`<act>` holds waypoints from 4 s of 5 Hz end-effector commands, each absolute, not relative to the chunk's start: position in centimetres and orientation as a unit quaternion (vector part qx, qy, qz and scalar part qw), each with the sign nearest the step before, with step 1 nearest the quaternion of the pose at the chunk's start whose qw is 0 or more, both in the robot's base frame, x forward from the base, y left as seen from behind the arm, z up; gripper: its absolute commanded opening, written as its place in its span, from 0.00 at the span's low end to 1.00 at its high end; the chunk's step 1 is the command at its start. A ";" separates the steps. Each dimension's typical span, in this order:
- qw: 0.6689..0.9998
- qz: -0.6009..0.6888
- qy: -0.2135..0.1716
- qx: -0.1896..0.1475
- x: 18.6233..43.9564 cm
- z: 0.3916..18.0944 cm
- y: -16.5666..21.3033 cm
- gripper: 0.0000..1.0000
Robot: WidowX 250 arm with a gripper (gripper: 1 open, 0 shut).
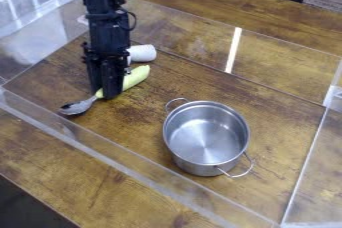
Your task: Move the green spoon to the right
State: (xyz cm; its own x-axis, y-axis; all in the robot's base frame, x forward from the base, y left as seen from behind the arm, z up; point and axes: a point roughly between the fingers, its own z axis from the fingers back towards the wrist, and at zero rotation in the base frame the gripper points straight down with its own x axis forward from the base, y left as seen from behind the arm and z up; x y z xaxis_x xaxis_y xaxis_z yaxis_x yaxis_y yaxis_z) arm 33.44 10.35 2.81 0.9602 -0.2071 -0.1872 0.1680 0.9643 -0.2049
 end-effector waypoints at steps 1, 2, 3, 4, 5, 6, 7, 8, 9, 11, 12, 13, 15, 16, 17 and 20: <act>0.987 -0.109 0.077 -0.088 33.9 4.5 11.3 0.00; 0.985 -0.124 0.075 -0.096 34.1 4.4 11.1 0.00; 0.982 -0.139 0.072 -0.104 34.4 4.2 10.9 0.00; 0.979 -0.156 0.071 -0.111 34.3 4.1 10.8 0.00; 0.976 -0.170 0.070 -0.117 34.3 4.0 10.7 0.00; 0.976 -0.167 0.067 -0.124 34.1 3.9 10.5 0.00; 0.976 -0.164 0.064 -0.130 33.9 3.8 10.3 0.00; 0.976 -0.158 0.063 -0.136 33.5 3.9 10.6 0.00; 0.976 -0.151 0.064 -0.141 33.3 4.0 10.9 0.00; 0.983 -0.079 0.057 -0.153 33.8 4.2 10.0 0.00; 0.981 -0.092 0.063 -0.157 34.4 4.3 10.1 0.00; 0.979 -0.105 0.068 -0.160 34.9 4.1 10.1 0.00; 0.974 -0.132 0.076 -0.166 34.4 4.0 9.9 0.00; 0.971 -0.146 0.080 -0.170 33.5 4.1 9.8 0.00; 0.971 -0.142 0.080 -0.174 34.0 4.2 8.9 1.00; 0.977 -0.123 0.070 -0.158 35.0 6.5 7.4 0.00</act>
